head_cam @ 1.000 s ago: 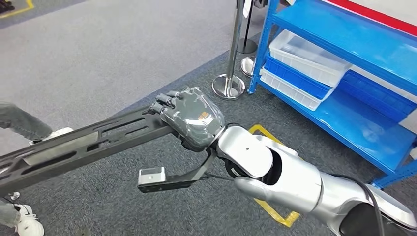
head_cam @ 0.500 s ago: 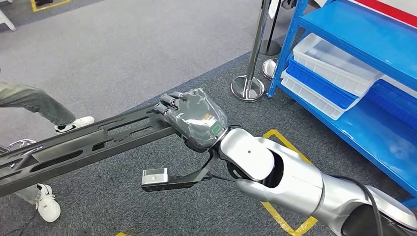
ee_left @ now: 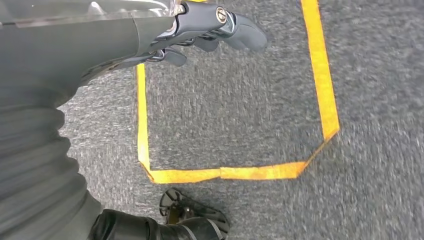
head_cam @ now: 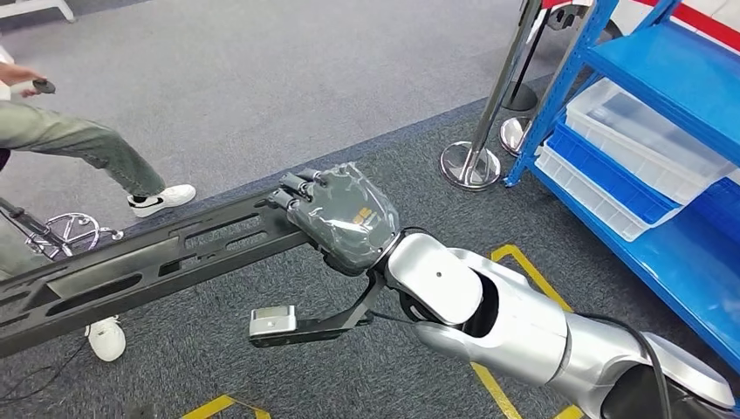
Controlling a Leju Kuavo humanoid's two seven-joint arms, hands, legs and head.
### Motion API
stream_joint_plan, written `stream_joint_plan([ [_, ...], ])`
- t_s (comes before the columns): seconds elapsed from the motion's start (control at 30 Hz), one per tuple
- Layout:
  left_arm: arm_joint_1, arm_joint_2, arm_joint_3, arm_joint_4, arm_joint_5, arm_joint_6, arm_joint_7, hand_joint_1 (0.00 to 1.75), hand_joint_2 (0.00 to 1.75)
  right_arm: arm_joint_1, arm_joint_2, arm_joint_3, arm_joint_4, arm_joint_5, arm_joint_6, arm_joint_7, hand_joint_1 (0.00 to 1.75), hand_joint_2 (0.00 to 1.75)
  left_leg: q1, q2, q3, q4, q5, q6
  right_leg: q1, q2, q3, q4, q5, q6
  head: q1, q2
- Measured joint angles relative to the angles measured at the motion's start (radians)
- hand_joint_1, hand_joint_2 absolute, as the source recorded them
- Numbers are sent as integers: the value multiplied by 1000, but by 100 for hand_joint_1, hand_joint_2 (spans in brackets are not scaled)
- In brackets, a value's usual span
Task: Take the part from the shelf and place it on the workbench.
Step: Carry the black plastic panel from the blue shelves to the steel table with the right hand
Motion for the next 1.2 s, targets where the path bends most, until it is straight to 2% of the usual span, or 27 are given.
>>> stream_joint_plan([
  [0.07, -2, 0, 0, 0, -1, 0, 0, 0, 175, 2, -1, 0, 0, 3, -2, 0, 175, 175, 1, -15, 3, -3, 0, 11, 0, 34, -57, 116, -57, 1, 1, 0],
  [0.1, -3, 0, -1, 0, -2, 0, 0, 0, 175, 5, -2, 0, 0, 6, -4, 0, 175, 175, 0, -24, 3, -2, 0, 14, 1, 40, -93, 182, -82, 1, 2, 0],
  [0.13, -3, 0, -2, 0, -3, 0, 0, 0, 175, 8, -3, 0, 0, 9, -6, 1, 175, 175, -2, -33, 3, -2, -1, 15, 1, 43, -120, 227, -91, 0, 1, 0],
  [0.17, -2, 0, -3, 0, -4, 0, 1, 0, 175, 10, -4, 0, 0, 13, -8, 1, 175, 175, -3, -43, 4, 0, -2, 16, 1, 44, -132, 238, -80, -1, 1, 0],
  [0.2, -2, 0, -4, 0, -5, 0, 2, 0, 175, 11, -4, 0, -1, 16, -11, 1, 175, 175, -4, -54, 5, 2, -4, 16, 1, 47, -124, 208, -49, -4, 1, 0],
  [0.23, -1, 0, -5, 0, -6, -1, 3, 0, 175, 11, -4, 0, -2, 19, -12, 1, 175, 175, -4, -66, 6, 5, -6, 14, 2, 55, -101, 150, -9, -8, 2, 0],
  [0.27, -1, -2, -6, 0, -8, -1, 4, 0, 175, 10, -5, 0, -4, 20, -13, 1, 175, 175, -4, -76, 5, 9, -8, 12, 1, 74, -74, 84, 26, -13, 1, 0],
  [0.3, -2, -3, -7, 0, -9, -1, 5, 0, 175, 10, -5, 0, -6, 21, -13, 0, 175, 175, -5, -87, 3, 14, -11, 8, 0, 92, -49, 26, 49, -17, 1, 0],
  [0.37, -4, -5, -8, 0, -10, -1, 5, 0, 175, 9, -5, 0, -9, 22, -13, -1, 175, 175, -2, -104, -5, 18, -11, -3, 1, 112, -26, -24, 57, -21, 0, 0],
  [0.43, -1, -3, -9, 0, -11, -1, 6, 0, 175, 7, -5, -1, -10, 24, -13, -2, 175, 175, 3, -118, -9, 16, -9, -15, 2, 95, -19, -35, 60, -28, 1, 0],
  [0.47, 1, -4, -9, 0, -10, -1, 7, 0, 175, 6, -5, -1, -10, 25, -13, -2, 175, 175, 3, -109, -12, 21, -13, -21, 0, 85, -13, -42, 62, -33, 0, 0],
  [0.5, 2, -3, -9, 0, -9, -1, 8, 0, 175, 4, -4, -1, -11, 26, -13, -4, 175, 175, 3, -90, -21, 41, -25, -28, -3, 75, -7, -49, 65, -37, -3, 0],
  [0.57, -1, -2, -10, -1, -4, -3, 14, 0, 175, -2, -2, -1, -11, 27, -13, -10, 175, 175, 4, -39, -68, 137, -71, -42, -3, 54, 2, -55, 64, -43, -8, 0],
  [0.63, -4, 1, -10, 0, -3, -5, 33, 0, 175, -6, 4, -1, -9, 23, -10, -16, 175, 175, 10, -18, -132, 252, -111, -53, -2, 32, 2, -53, 60, -46, -10, 0],
  [0.67, -3, 3, -10, 0, -6, -6, 47, 0, 175, -8, 9, -1, -7, 17, -8, -18, 175, 175, 13, -15, -146, 274, -109, -57, -2, 21, 2, -50, 57, -45, -10, 0],
  [0.7, -3, 5, -11, 0, -10, -7, 62, 0, 175, -12, 14, -1, -4, 9, -6, -20, 175, 175, 15, -12, -142, 260, -90, -60, -2, 11, 2, -48, 54, -44, -10, 0],
  [0.77, -3, 10, -15, 0, -19, -7, 83, 0, 175, -23, 23, 0, 2, -11, -4, -22, 175, 175, 16, 7, -81, 137, -29, -61, -3, -9, 6, -42, 45, -37, -10, 0],
  [0.83, -6, 16, -21, 0, -28, -9, 85, 0, 175, -34, 26, 0, 7, -28, -6, -22, 175, 175, 10, 31, -28, 36, 2, -50, 1, -25, 10, -39, 37, -27, -10, 0],
  [0.87, -8, 18, -25, 0, -32, -9, 84, 0, 175, -38, 27, 0, 8, -34, -8, -21, 175, 175, 7, 35, -19, 18, 1, -42, 4, -32, 12, -39, 34, -22, -10, 0],
  [0.97, -6, 30, -34, 0, -40, -7, 78, 0, 175, -43, 26, -1, 8, -42, -9, -17, 175, 175, 5, 11, -16, 14, -1, -20, 5, -46, 21, -41, 24, -4, -9, 0],
  [1.03, -4, 38, -36, 0, -43, -3, 73, 0, 175, -46, 25, -1, 8, -43, -8, -14, 175, 175, 7, -4, -10, 8, 1, -7, 2, -16, 4, 5, -9, 5, -8, 0],
  [1.1, -7, 43, -39, 0, -43, -2, 67, 0, 175, -46, 23, -1, 8, -44, -8, -11, 175, 175, 5, -20, -8, 7, 1, 2, 2, 24, -55, 125, -66, 5, -7, 0],
  [1.13, -8, 44, -42, 0, -44, -3, 65, 0, 175, -44, 21, -1, 8, -44, -8, -10, 175, 175, 3, -29, -9, 8, 1, 5, 2, 34, -88, 187, -87, 3, -7, 0],
  [1.17, -9, 45, -45, -1, -45, -3, 63, 0, 175, -43, 18, -1, 8, -44, -7, -9, 175, 175, 0, -40, -8, 9, 0, 7, 3, 39, -112, 225, -91, 1, -7, 0],
  [1.2, -8, 45, -49, -1, -45, -4, 63, 0, 175, -42, 16, -1, 8, -44, -7, -8, 175, 175, -2, -52, -8, 10, -1, 8, 4, 42, -119, 227, -76, -2, -7, 0],
])
